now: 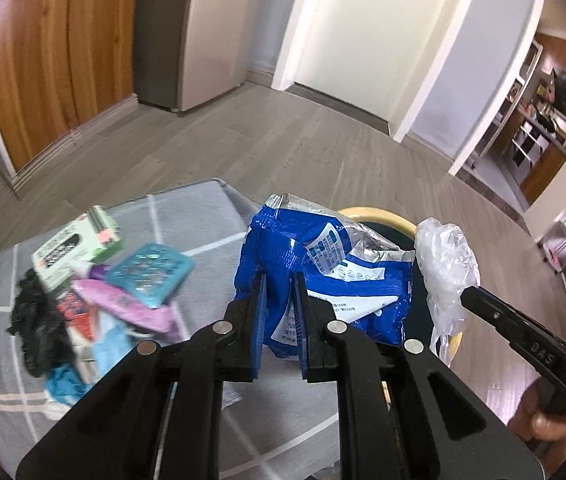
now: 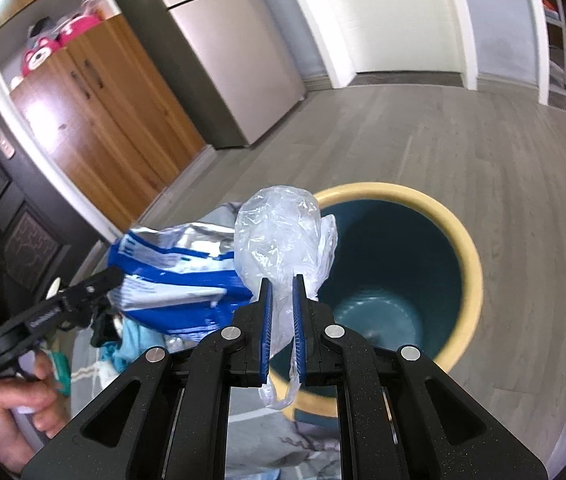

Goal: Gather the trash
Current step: 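Carry the plastic bag over the bin and open the right gripper, then grasp the blue face mask with the left gripper and lift it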

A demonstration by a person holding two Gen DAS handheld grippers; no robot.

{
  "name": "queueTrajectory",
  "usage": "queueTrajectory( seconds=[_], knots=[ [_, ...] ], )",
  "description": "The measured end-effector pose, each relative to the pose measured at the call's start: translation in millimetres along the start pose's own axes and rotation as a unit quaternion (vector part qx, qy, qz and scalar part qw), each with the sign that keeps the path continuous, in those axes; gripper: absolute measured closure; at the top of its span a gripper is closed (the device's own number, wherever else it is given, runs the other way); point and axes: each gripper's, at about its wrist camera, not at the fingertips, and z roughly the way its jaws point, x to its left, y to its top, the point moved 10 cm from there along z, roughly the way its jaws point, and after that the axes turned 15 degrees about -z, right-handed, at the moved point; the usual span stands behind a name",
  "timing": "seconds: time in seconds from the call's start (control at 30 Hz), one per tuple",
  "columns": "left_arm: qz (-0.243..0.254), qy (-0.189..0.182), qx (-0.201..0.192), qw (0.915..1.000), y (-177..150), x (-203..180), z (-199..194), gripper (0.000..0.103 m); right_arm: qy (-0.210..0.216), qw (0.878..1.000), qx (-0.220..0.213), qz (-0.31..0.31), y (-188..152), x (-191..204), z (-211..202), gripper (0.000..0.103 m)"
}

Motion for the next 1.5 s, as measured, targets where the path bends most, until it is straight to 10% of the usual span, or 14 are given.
queueTrajectory(
  seconds=[0.47,0.63,0.87,1.5],
  knots=[
    [0.004,-0.043,0.069,0.9967,-36,-51,60,0.086,-0.026,0.997,0.053,0.045,-31,-40,24,0.091],
    [-0.005,-0.04,0.069,0.9968,-33,-42,53,0.069,-0.024,0.996,0.067,0.056,-37,-39,31,0.073],
    [-0.021,-0.027,0.046,0.9983,-22,-10,25,0.049,-0.012,0.998,0.057,0.039,-31,-25,30,0.063],
    [-0.076,0.067,0.016,0.9947,-23,140,-35,0.048,0.026,0.998,0.06,-0.002,-24,31,43,0.053]
  ],
)
